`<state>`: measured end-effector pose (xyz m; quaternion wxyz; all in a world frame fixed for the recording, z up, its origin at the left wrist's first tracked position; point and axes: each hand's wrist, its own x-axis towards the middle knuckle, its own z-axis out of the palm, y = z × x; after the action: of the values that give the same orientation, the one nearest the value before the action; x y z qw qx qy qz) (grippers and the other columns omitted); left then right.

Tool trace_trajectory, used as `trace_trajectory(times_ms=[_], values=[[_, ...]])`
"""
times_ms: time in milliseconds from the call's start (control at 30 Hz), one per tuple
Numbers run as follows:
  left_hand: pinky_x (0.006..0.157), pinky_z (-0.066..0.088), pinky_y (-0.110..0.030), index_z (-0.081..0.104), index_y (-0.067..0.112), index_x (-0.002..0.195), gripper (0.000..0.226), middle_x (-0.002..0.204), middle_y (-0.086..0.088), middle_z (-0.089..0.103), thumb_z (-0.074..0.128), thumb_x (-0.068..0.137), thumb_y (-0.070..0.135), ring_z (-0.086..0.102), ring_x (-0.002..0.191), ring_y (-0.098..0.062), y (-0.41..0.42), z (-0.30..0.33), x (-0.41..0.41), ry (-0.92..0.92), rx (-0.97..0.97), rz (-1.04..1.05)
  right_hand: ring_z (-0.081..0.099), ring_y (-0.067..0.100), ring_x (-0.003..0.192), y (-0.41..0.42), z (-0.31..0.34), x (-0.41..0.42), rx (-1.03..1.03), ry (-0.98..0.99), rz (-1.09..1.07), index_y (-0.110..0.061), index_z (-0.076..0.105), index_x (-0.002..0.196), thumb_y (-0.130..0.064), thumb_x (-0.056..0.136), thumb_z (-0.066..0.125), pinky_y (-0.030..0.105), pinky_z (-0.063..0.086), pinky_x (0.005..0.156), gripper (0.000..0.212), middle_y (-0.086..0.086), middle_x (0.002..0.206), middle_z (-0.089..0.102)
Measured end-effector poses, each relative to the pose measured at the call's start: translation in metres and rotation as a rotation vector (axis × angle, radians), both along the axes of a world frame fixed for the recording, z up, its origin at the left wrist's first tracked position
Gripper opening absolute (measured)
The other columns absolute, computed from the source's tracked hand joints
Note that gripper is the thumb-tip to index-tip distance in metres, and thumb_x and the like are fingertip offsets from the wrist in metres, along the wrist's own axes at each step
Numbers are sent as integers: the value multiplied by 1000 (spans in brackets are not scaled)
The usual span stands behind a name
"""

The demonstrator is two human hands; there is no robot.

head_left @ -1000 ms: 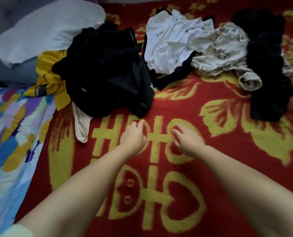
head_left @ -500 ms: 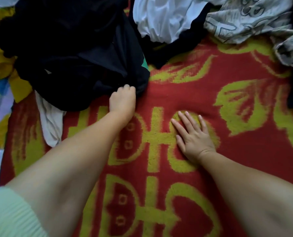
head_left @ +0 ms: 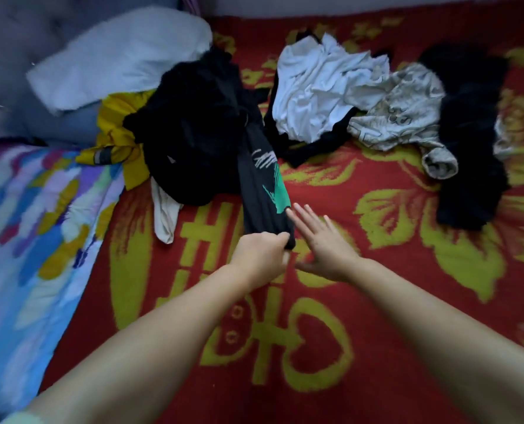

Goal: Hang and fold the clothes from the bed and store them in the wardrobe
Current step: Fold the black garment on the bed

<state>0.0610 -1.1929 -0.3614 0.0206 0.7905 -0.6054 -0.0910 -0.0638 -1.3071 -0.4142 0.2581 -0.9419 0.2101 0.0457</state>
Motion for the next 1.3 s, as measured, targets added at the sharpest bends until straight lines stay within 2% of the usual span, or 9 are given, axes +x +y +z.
trace_trajectory(times_ms=[167, 333, 433, 600, 767, 867, 1000, 1133, 1300], values=[[53, 33, -31, 62, 4, 90, 19, 76, -13, 67, 57, 84, 22, 63, 67, -36, 12, 128, -43, 133, -354, -78, 55, 20, 117, 15, 148, -13, 308, -341, -216, -21, 64, 106, 3, 78, 60, 40, 42, 97, 37, 4, 116, 65], [62, 42, -24, 55, 10, 121, 48, 97, -4, 64, 62, 82, 39, 62, 81, -22, 26, 223, -47, 271, -801, 13, 61, 13, 75, 8, 305, -34, 324, -536, -328, -15, 65, 84, 8, 85, 52, 31, 48, 67, 27, 3, 82, 66], [90, 44, -33, 31, 11, 145, 78, 122, -6, 48, 69, 83, 40, 49, 112, -22, 31, 245, -36, 361, -743, 56, 63, 22, 63, 11, 391, -46, 413, -703, -427, 10, 61, 84, 9, 90, 43, 35, 54, 63, 20, 12, 70, 66], [112, 26, -45, 13, 23, 152, 100, 153, 2, 27, 75, 76, 45, 26, 141, -19, 34, 245, -28, 373, -475, 115, 62, 20, 44, 40, 472, -69, 622, -876, -448, -7, 59, 82, -5, 95, 44, 24, 50, 42, 20, 4, 53, 65], [72, 48, -29, 40, 13, 142, 48, 132, -10, 53, 53, 96, 22, 60, 101, -24, 33, 229, -44, 514, -237, 380, 53, 8, 36, 36, 505, -107, 958, -1325, -709, -11, 53, 80, -10, 98, 37, 16, 41, 38, 24, -3, 44, 56], [56, 38, -29, 60, 20, 96, 19, 97, -8, 63, 43, 99, 13, 54, 67, -17, 35, 242, -58, 682, -455, 439, 61, 11, 45, 15, 500, -144, 1034, -1501, -908, -6, 56, 99, -16, 101, 40, 20, 48, 42, 19, 4, 61, 64], [67, 38, -29, 68, 7, 93, 17, 87, -13, 66, 50, 90, 6, 58, 80, -23, 24, 304, -76, 733, -637, 223, 56, 26, 119, 6, 461, -178, 734, -871, -999, -6, 34, 141, -37, 97, 52, 37, 54, 89, 57, 12, 139, 48], [64, 37, -31, 65, 11, 67, 22, 61, 1, 55, 59, 84, 23, 48, 60, -14, 16, 375, -98, 810, -504, -86, 13, 8, 146, 53, 431, -166, 231, -309, -422, -28, -8, 153, -45, 78, 74, 25, 21, 115, 113, -6, 160, 9], [63, 37, -26, 65, 18, 72, 23, 68, -3, 52, 62, 90, 32, 47, 65, -16, 14, 417, -113, 1093, -467, -228, 63, 10, 74, 76, 438, -137, 366, -737, -504, -9, 66, 100, -15, 85, 70, 25, 47, 69, 17, 0, 85, 68]])
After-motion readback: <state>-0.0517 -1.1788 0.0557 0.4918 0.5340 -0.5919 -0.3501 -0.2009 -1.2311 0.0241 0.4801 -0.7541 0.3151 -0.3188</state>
